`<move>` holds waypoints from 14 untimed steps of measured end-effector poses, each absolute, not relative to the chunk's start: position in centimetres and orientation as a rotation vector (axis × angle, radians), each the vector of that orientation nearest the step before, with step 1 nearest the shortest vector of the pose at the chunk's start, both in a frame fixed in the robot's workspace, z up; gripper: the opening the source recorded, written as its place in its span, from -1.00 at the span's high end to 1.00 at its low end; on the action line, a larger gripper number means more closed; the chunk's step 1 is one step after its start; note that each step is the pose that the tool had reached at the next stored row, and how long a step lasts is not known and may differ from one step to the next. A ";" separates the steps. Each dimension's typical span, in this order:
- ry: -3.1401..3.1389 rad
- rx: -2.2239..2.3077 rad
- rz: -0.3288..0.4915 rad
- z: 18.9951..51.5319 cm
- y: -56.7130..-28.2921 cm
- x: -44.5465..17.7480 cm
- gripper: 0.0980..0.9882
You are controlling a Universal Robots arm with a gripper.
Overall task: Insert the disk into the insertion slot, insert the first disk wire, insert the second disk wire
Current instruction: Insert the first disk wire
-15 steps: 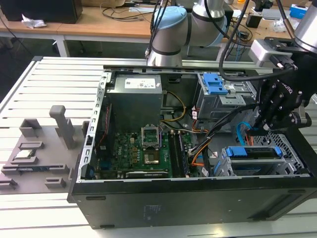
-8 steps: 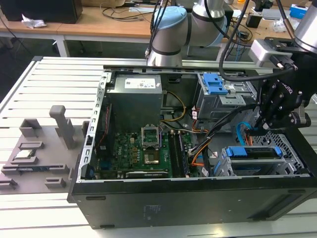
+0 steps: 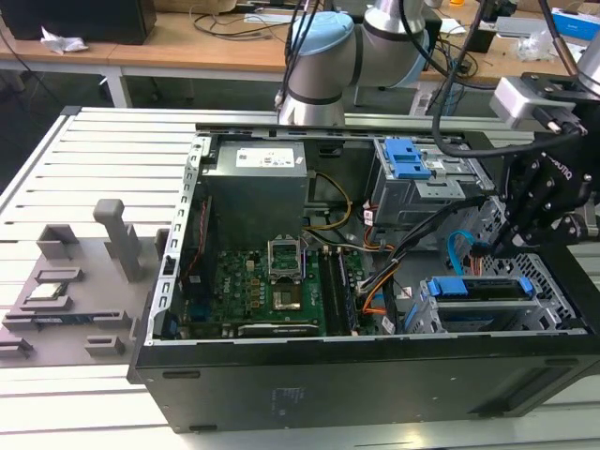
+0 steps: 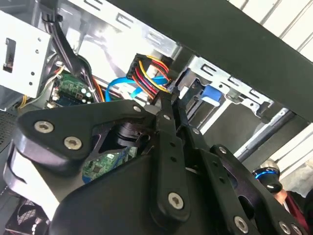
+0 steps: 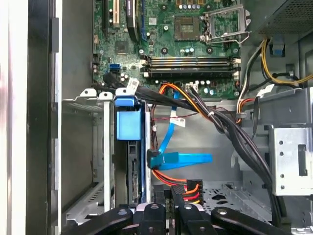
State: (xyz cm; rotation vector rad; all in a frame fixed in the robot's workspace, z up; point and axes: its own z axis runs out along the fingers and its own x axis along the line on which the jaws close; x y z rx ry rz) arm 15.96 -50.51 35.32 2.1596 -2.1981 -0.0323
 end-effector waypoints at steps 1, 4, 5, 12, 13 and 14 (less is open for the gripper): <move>-2.198 2.160 -0.032 35.3 -50.9 16.0 0.85; -2.198 2.160 -0.032 35.2 -51.8 16.0 0.85; -2.198 2.160 -0.032 35.1 -52.0 16.0 0.85; -2.198 2.160 -0.032 34.5 -52.9 15.6 0.85; -2.198 2.160 -0.032 34.4 -52.9 15.6 0.85; -2.198 2.159 -0.032 34.4 -52.9 15.6 0.85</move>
